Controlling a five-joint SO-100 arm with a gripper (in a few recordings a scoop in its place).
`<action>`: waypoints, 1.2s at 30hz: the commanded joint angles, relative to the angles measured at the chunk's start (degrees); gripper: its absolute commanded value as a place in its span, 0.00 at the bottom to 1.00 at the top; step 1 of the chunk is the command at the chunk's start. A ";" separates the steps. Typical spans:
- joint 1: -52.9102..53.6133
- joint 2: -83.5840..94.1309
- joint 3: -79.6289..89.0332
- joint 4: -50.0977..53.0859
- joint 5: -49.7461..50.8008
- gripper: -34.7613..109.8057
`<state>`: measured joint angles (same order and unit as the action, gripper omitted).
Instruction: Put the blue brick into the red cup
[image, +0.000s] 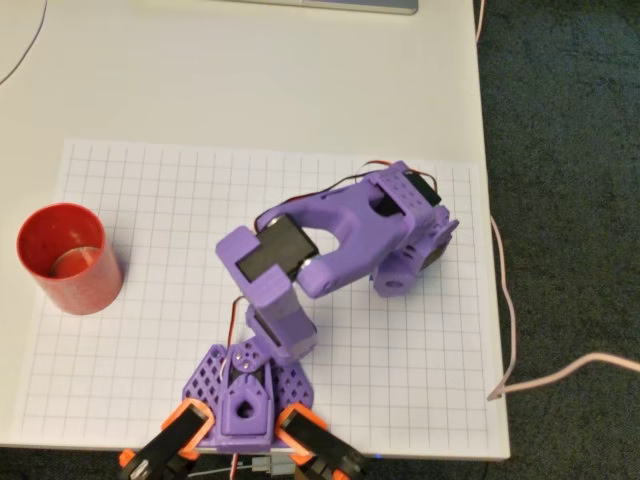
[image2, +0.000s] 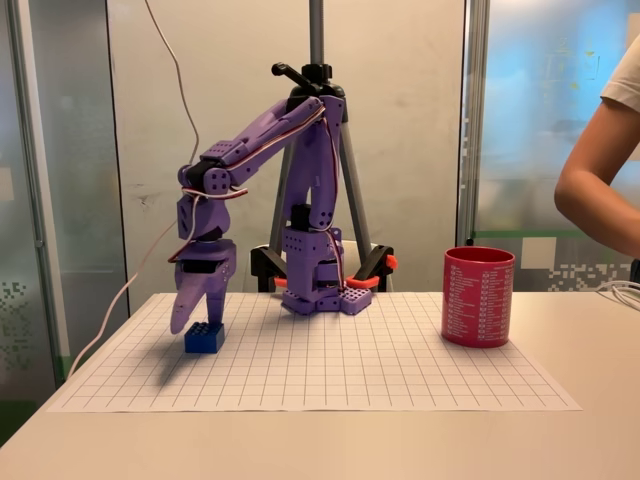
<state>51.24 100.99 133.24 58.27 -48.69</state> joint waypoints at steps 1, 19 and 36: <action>1.49 -0.09 -1.14 -0.79 -1.67 0.56; -1.05 0.79 -2.90 -2.72 2.02 0.24; -23.47 12.92 -34.10 8.61 28.56 0.24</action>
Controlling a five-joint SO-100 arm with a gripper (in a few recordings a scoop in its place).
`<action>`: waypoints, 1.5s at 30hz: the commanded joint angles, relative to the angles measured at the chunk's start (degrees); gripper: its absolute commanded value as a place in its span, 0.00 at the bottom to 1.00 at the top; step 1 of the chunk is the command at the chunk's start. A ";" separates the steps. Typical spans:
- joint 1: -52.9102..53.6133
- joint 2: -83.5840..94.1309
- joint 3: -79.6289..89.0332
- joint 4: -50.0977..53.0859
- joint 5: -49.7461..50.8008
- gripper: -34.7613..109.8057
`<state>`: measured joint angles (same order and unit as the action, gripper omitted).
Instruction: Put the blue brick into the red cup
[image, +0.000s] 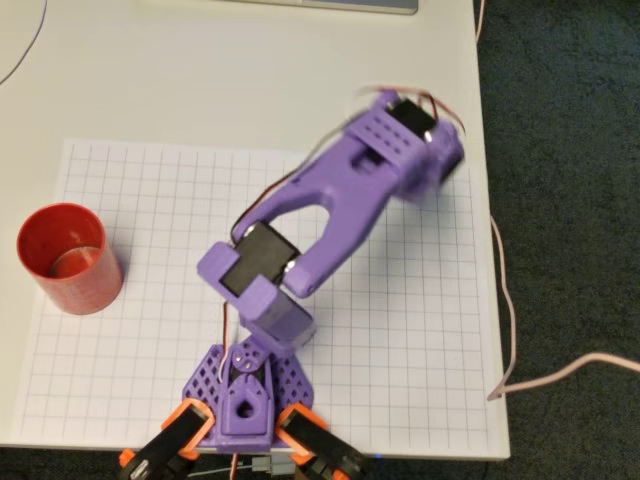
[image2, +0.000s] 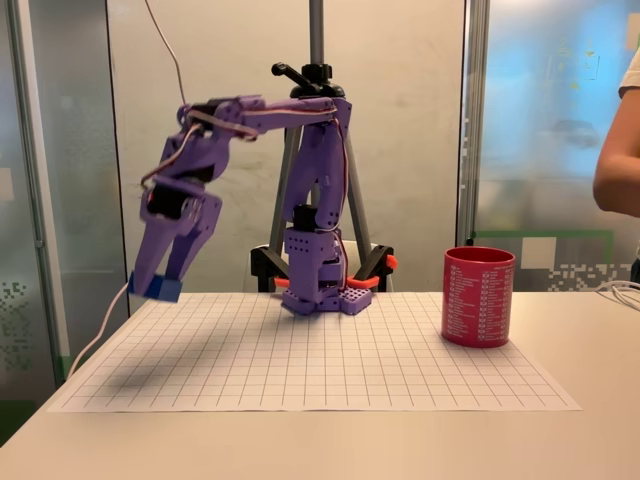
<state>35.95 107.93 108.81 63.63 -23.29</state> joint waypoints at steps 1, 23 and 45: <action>-11.60 6.50 -11.25 4.92 4.22 0.24; -83.76 13.10 -24.43 26.10 23.91 0.24; -99.58 21.53 -0.79 27.60 35.86 0.24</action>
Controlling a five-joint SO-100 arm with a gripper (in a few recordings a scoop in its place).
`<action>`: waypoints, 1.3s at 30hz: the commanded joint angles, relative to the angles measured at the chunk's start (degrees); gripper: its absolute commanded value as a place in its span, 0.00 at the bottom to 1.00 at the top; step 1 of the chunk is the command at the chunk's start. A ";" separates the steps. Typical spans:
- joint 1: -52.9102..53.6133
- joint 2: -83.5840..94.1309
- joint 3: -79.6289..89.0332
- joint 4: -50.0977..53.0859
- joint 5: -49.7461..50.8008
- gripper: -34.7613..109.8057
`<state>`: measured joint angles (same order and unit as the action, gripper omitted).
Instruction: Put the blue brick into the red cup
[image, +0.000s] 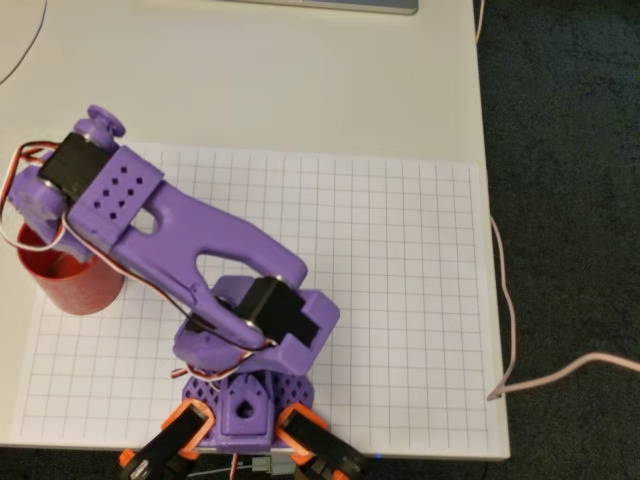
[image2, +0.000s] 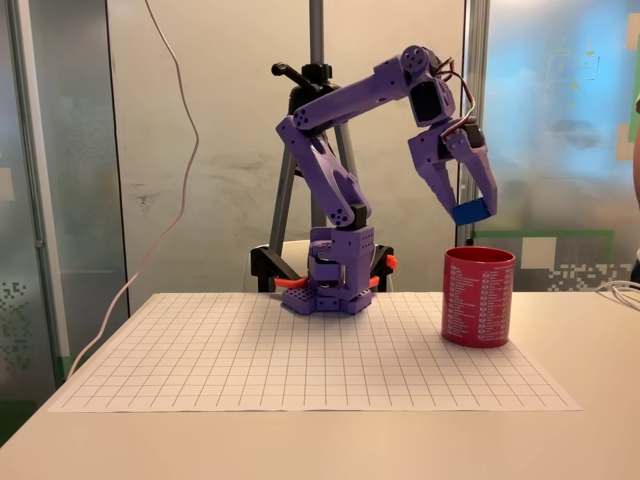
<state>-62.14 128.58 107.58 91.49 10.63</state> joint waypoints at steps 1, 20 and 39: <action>-1.67 0.53 0.70 -0.53 2.81 0.24; -4.04 -2.81 3.25 -4.13 6.77 0.24; 0.44 0.88 5.62 -4.66 9.58 0.72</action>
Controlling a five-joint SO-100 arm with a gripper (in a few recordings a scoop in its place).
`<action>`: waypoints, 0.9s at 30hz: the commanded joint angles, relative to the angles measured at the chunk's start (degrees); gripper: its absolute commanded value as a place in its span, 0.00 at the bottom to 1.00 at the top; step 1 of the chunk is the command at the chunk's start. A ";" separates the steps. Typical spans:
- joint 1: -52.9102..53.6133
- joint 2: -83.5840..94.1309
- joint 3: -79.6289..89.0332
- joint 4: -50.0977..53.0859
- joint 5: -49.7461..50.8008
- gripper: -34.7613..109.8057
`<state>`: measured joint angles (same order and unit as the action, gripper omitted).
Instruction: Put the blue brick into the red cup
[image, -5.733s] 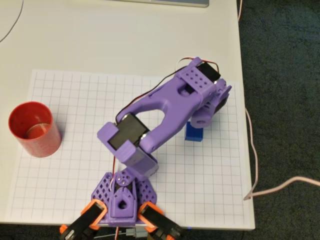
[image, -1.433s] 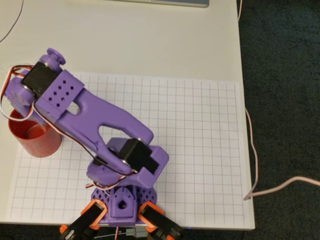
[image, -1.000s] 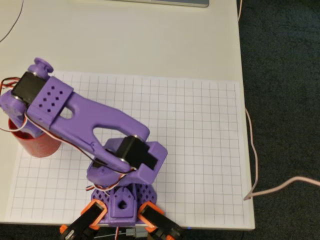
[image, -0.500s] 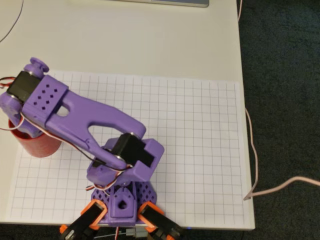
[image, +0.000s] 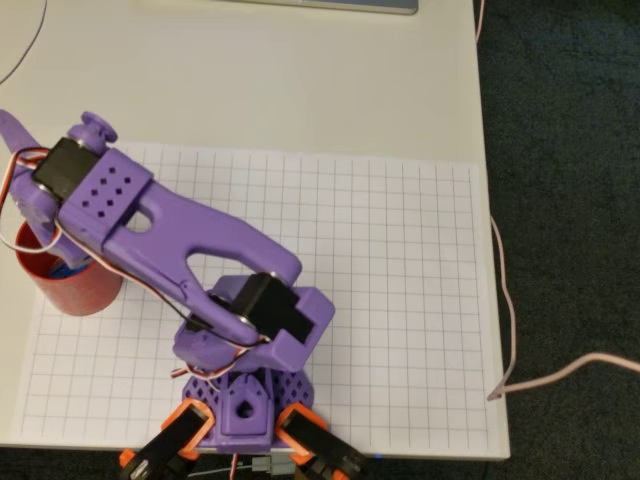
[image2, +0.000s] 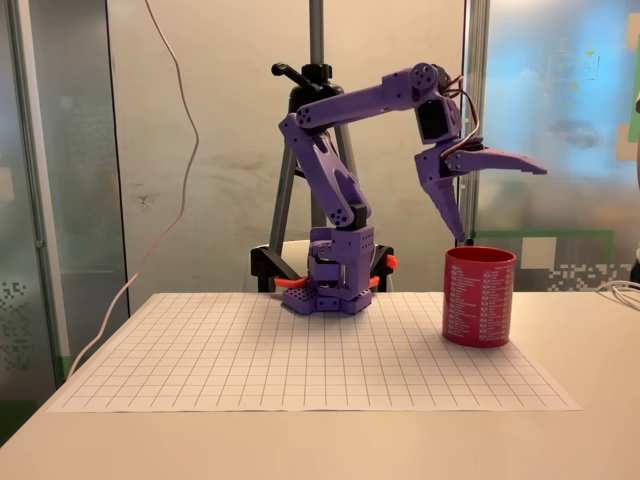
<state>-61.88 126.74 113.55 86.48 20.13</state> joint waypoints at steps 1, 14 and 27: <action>0.26 2.72 -0.35 0.35 -0.18 0.71; 0.88 4.04 -0.79 -0.44 -5.62 0.24; 29.97 3.25 3.87 -20.04 -9.14 0.24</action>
<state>-46.32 128.85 116.10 73.56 11.78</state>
